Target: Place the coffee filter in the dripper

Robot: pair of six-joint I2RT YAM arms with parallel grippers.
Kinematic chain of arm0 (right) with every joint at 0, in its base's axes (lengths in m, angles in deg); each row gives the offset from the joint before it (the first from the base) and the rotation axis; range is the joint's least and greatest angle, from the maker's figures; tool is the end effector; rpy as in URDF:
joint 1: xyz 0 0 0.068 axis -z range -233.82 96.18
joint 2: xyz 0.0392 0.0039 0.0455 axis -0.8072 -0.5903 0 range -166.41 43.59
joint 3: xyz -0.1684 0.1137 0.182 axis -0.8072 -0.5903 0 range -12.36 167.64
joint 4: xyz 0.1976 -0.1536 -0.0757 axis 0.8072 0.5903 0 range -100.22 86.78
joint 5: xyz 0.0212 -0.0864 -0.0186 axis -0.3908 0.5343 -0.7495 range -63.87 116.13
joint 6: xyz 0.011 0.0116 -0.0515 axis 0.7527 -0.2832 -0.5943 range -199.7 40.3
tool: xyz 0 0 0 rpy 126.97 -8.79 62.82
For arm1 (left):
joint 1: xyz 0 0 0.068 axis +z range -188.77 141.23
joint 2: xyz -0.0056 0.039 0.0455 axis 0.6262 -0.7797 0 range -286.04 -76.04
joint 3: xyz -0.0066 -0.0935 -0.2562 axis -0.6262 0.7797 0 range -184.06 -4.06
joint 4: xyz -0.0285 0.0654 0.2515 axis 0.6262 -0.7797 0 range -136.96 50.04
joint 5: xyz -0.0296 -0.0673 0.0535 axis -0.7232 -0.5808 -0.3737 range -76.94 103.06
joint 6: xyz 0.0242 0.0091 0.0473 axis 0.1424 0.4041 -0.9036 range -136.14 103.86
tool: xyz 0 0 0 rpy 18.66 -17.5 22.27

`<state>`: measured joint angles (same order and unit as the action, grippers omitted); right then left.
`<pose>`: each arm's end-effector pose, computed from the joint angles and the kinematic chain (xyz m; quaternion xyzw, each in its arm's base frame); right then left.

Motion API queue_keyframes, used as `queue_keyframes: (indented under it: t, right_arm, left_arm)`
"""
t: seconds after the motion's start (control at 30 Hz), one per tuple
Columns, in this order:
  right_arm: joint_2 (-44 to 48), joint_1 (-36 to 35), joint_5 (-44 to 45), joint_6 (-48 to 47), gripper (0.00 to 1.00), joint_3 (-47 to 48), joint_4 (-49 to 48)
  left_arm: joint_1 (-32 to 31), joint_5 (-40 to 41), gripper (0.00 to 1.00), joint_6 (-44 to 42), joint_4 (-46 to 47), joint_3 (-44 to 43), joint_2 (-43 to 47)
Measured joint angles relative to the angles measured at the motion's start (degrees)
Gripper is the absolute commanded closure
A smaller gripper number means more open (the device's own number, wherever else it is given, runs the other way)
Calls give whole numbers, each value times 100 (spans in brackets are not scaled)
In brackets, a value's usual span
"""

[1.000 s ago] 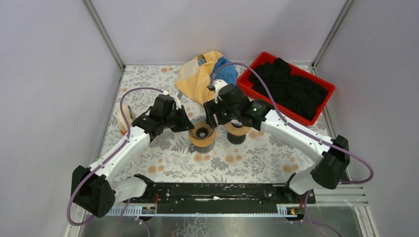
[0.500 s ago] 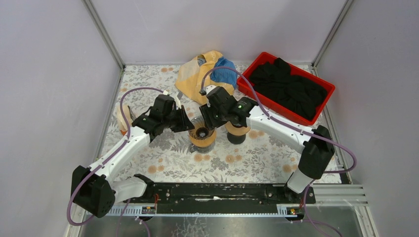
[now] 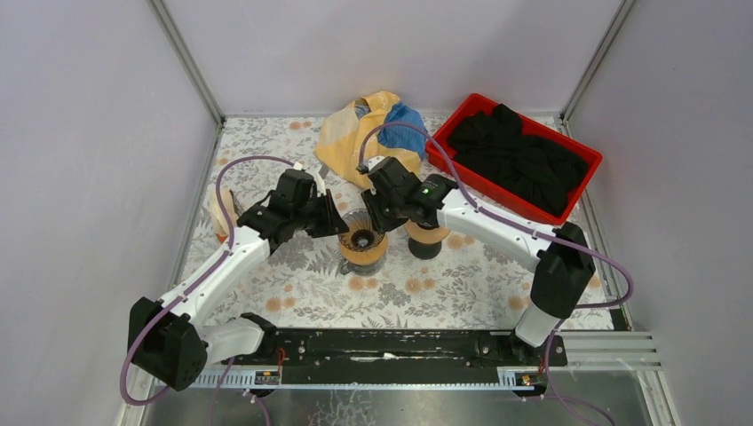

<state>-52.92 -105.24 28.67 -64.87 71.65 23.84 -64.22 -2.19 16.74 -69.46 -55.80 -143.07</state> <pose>0.2365 0.2941 0.3018 -0.2838 0.8844 0.1849 0.3211 0.2182 -0.1142 0.2735 -0.0084 0.9164 -0.2926 0.2730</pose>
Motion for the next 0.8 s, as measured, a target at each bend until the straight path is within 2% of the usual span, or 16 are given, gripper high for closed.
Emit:
queue_keyframes:
  t: [0.57, 0.8]
  right_arm:
    - [-367, -66, 79, 190, 87, 328, 229]
    - [-498, -66, 85, 216, 90, 487, 354]
  left_arm:
    - [4, 20, 98, -52, -173, -83, -70]
    - [24, 15, 98, -50, -173, -81, -122]
